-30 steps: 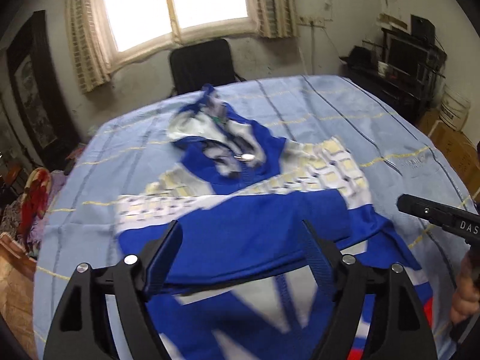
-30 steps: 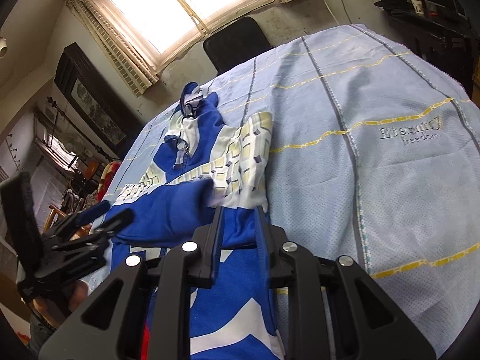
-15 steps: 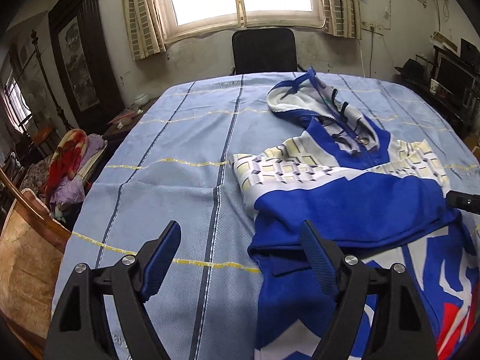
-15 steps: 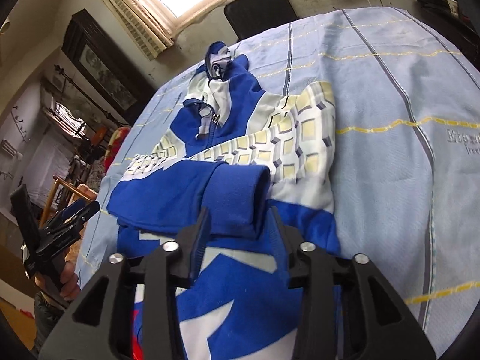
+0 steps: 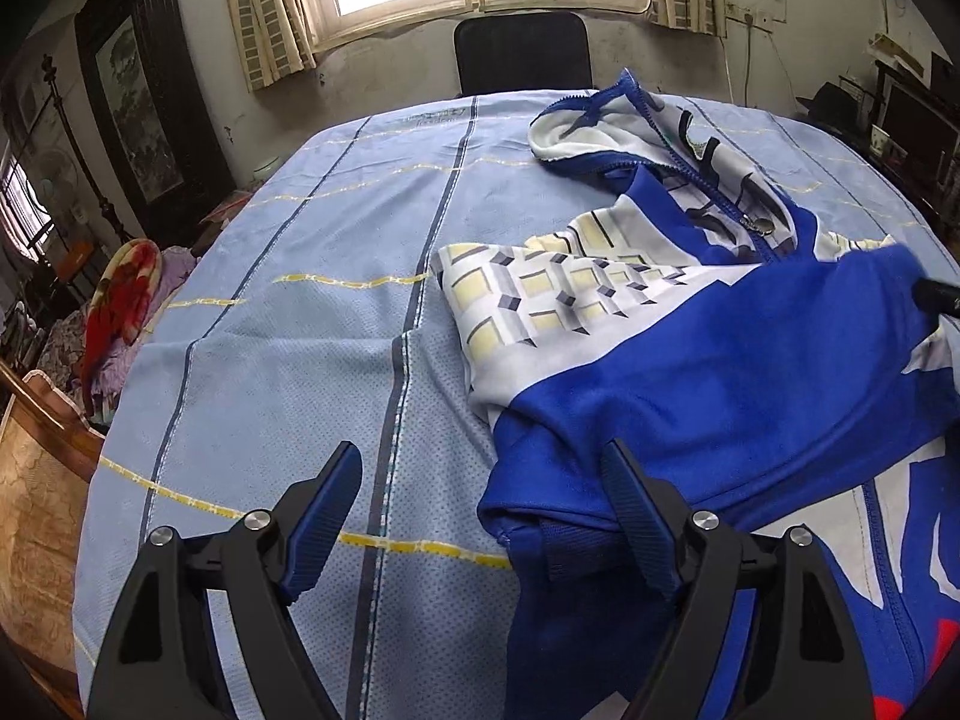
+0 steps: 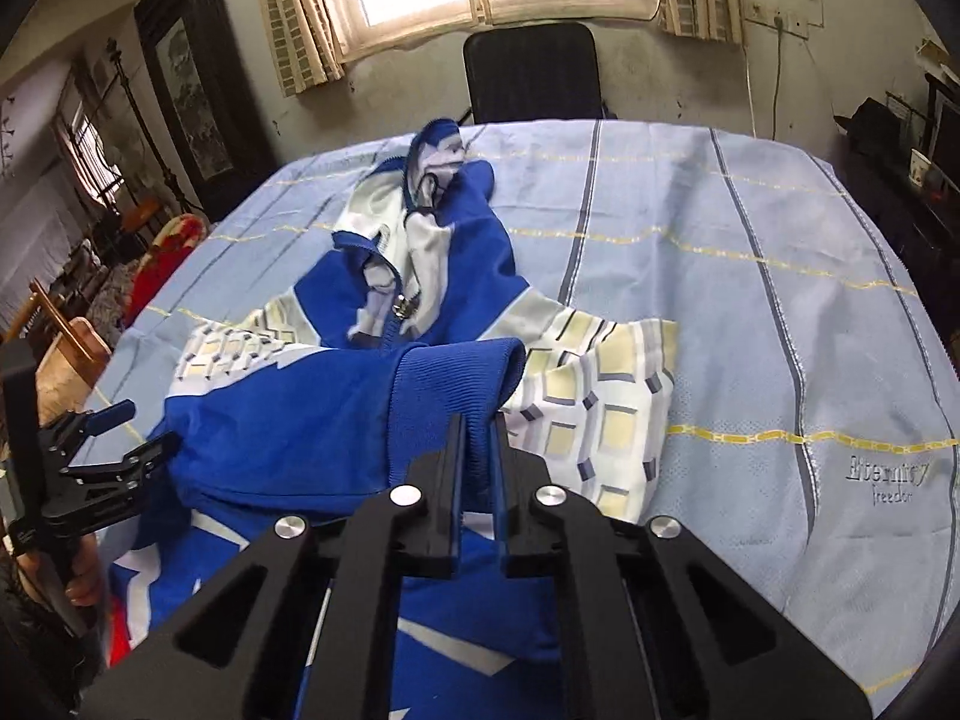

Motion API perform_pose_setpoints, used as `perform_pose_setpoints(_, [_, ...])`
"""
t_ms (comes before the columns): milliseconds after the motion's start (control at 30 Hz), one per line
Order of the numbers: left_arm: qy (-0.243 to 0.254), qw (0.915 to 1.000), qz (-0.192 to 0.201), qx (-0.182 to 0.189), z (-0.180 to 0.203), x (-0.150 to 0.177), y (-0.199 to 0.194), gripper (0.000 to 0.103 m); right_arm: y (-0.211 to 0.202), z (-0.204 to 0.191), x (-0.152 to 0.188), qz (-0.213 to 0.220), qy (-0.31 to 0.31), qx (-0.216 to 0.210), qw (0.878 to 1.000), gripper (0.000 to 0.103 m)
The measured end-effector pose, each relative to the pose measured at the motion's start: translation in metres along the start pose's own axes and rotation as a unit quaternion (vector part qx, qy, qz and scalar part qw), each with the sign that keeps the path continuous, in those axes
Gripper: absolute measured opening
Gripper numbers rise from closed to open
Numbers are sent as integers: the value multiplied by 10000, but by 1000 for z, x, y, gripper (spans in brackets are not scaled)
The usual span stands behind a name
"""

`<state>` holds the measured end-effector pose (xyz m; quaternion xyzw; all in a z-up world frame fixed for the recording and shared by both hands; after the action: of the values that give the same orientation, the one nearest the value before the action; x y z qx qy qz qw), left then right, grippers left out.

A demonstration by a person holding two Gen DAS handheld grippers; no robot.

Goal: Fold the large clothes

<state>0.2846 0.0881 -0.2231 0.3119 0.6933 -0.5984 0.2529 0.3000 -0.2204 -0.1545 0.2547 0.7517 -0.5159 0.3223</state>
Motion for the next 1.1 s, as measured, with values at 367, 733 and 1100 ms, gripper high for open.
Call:
perform_pose_setpoints(367, [-310,9967,661,361,-2,-44,-42,84,4,24,3,16,351,91,9993,16])
perform_pose_setpoints(733, [525,9964,262,616,86,-37,20,85,41,-34,7,-146,-145,-284,9994,15])
perform_pose_setpoints(1100, [-226,9968,224,737,45,-30,25,90,43,-1,18,-200,585,-850,9945,11])
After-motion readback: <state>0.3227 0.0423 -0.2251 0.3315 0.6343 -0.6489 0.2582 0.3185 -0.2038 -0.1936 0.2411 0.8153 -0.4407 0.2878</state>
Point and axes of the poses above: each gripper's, at about its wrist camera, not at the fingertips, and y roughly the way its jaws point, z to its right, x to its underside, the point moved 8 cm from there along y, roughly the way its jaws point, and after that the axes turned 10 degrees about z, right-handed, at the moved point
